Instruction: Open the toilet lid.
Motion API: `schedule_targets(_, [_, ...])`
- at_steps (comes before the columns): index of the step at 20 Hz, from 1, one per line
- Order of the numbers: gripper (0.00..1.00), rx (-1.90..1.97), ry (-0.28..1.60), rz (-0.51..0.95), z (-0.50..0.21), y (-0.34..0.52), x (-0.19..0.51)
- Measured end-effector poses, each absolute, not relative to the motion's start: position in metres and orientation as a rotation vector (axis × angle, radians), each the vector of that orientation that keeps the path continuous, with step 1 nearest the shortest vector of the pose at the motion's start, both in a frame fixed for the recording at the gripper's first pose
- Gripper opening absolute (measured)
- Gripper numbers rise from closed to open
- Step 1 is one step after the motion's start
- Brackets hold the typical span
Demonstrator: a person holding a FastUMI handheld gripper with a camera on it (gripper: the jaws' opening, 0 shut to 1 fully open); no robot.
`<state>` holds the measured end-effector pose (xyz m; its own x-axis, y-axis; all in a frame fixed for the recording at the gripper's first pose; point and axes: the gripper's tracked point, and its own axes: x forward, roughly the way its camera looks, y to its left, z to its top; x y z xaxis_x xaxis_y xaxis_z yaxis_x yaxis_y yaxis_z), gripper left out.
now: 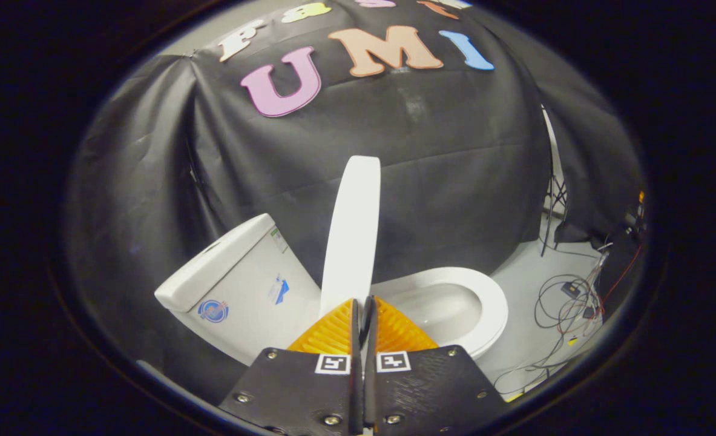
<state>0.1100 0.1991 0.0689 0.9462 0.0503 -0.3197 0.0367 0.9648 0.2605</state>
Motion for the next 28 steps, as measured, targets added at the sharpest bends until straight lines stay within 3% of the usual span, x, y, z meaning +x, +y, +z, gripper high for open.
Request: schedule_targets(28, [0.03,0.029,0.171,0.103,0.101,0.314,0.108])
